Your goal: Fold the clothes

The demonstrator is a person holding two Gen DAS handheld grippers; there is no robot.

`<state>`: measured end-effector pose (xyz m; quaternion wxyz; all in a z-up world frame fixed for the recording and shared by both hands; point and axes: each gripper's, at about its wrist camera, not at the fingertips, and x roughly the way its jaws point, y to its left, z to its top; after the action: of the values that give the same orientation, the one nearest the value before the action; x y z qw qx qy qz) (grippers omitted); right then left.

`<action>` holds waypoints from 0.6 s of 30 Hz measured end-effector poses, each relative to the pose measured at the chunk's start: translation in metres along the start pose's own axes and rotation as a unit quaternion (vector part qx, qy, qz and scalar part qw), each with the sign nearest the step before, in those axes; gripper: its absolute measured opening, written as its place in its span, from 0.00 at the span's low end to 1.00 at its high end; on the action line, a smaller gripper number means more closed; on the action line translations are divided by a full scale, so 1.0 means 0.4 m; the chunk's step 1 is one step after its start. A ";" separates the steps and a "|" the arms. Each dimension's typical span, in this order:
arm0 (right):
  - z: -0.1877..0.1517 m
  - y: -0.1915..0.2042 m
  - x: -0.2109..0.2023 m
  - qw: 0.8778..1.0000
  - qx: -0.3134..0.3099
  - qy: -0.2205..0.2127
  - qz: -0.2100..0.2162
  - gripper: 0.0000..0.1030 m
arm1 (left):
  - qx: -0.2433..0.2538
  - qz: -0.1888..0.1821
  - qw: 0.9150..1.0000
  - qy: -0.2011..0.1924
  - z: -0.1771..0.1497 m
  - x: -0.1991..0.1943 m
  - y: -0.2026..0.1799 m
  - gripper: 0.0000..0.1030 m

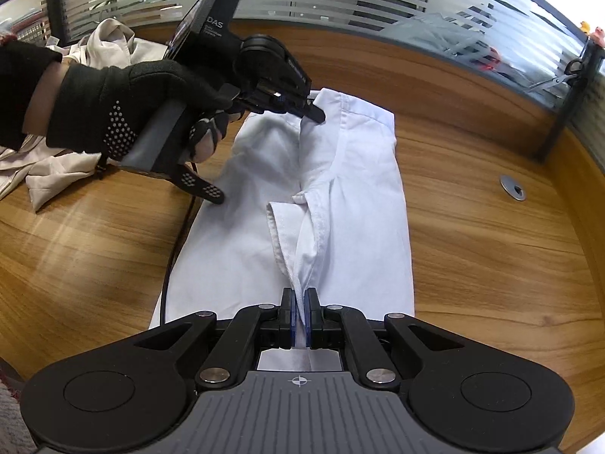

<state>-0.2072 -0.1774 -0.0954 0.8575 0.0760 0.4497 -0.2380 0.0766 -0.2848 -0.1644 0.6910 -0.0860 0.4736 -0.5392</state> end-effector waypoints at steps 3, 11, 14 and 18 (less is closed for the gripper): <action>-0.004 0.006 0.013 1.000 -0.006 0.014 0.009 0.04 | -0.039 -0.008 0.999 -0.009 -0.007 0.001 0.025 0.03; 0.008 0.017 0.010 0.999 -0.021 0.024 0.030 0.11 | -0.048 -0.025 0.999 -0.005 0.004 -0.040 0.053 0.09; 0.056 0.007 -0.033 0.999 -0.017 -0.009 0.044 0.21 | -0.007 -0.023 1.000 0.003 0.006 -0.079 0.041 0.12; 0.137 -0.004 -0.025 0.999 -0.024 -0.027 0.036 0.39 | 0.066 -0.010 0.998 0.015 -0.011 -0.138 0.017 0.18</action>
<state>-0.1725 -0.1942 -0.0552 0.8790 0.0653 0.4288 -0.1982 0.0794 -0.2347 -0.1401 0.6825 -0.0364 0.4464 -0.5776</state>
